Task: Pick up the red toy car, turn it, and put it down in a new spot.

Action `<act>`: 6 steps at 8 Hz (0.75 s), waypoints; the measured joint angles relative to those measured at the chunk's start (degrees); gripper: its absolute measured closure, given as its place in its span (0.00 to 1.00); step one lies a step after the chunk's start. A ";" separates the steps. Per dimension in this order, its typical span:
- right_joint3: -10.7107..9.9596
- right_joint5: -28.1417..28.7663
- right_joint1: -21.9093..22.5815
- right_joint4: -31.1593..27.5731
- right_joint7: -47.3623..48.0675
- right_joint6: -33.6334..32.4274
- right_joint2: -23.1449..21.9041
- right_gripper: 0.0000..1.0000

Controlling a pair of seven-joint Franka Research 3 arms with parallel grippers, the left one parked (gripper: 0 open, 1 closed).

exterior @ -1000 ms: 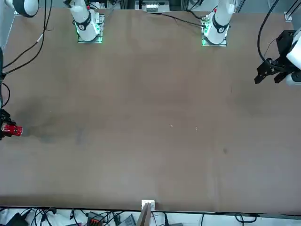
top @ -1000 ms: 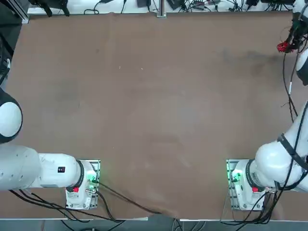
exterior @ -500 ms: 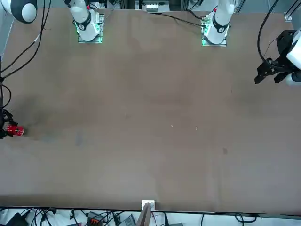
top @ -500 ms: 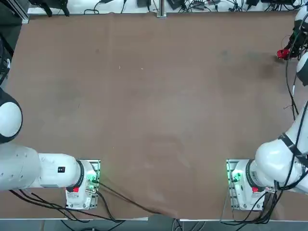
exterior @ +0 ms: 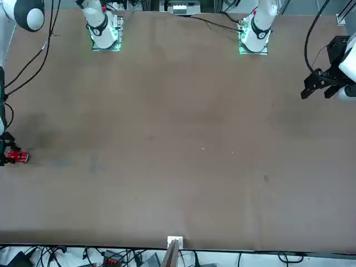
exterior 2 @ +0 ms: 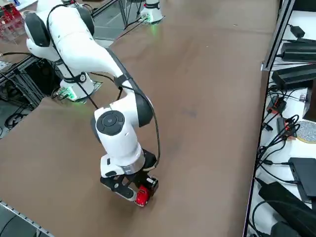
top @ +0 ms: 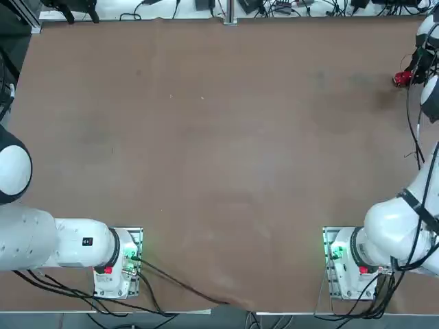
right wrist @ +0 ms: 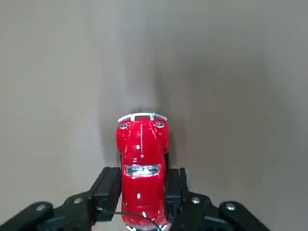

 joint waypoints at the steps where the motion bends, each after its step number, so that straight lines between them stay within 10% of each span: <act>1: 0.00 0.05 -0.01 0.07 -0.04 0.16 0.30 0.50; 4: 0.01 0.21 -0.04 0.17 -1.13 0.21 0.36 0.47; 6: 0.02 0.23 -0.04 0.23 -1.31 0.21 0.36 0.16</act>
